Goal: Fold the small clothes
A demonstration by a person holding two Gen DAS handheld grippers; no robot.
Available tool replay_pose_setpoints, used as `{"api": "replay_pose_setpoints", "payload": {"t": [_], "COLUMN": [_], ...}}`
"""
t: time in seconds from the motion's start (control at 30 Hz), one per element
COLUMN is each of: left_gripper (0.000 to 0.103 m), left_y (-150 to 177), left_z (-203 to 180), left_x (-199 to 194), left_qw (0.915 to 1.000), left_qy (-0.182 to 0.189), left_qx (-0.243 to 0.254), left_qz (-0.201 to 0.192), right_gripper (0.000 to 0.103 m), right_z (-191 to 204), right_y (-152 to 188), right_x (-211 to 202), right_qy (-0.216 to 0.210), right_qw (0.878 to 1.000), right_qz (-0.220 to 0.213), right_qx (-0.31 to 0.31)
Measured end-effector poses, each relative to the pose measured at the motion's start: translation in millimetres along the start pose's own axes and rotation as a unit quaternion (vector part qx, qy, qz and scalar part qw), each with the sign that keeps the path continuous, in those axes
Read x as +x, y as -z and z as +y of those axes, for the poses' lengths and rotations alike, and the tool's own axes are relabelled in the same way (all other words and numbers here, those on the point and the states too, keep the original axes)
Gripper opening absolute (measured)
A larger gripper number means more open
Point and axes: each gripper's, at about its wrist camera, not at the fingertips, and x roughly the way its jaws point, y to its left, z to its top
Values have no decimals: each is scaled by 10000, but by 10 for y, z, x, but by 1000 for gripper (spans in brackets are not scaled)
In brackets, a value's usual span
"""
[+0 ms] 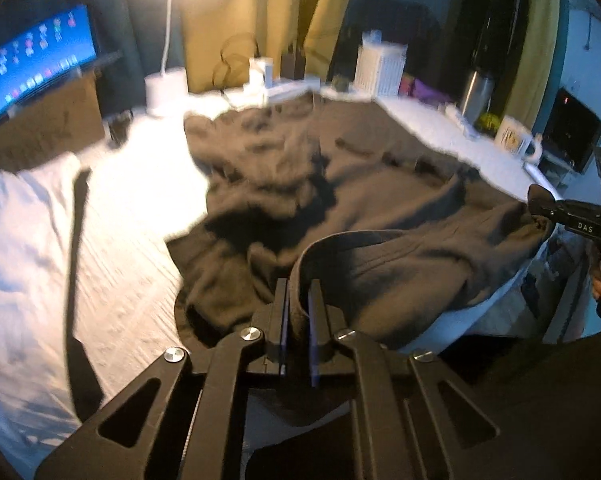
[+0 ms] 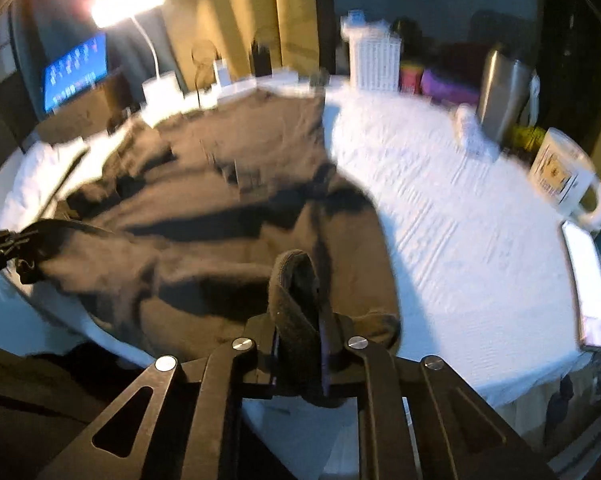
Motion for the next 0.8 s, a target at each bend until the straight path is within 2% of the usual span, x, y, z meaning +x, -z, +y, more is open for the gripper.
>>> {"api": "replay_pose_setpoints", "payload": {"t": [0.13,0.2,0.4,0.47,0.53,0.63,0.73,0.8], "left_gripper": [6,5,5,5,5,5,5,5], "left_y": [-121,-189,-294,-287,-249,-109,36,93], "left_z": [19,22,95,170,247,333,364,377], "left_x": [-276,-415,-664,-577,-378,-31,195,241], "left_qw": [9991,9982,9951,9953,9969,9986,9981,9975], "left_qy": [-2,-26,-233,-372,-424,-440,-474,-468], "left_qx": [-72,-54,-84,-125,-181,-269,-291,-308], "left_qz": [-424,-595,-962,-880,-635,-141,270,422], "right_gripper": [13,13,13,13,13,13,13,14], "right_z": [-74,-86,-155,-181,-259,-383,-396,-375], "right_y": [-122,-164,-212,-173,-95,118,327,409], "right_x": [-380,-493,-632,-549,-381,28,237,171], "right_qy": [-105,-235,-218,-52,27,126,122,102], "right_qw": [9977,9964,9941,9946,9961,9986,9982,9987], "right_qz": [-660,-805,-1057,-1034,-859,-267,253,186], "right_qx": [117,99,147,107,211,449,525,470]}}
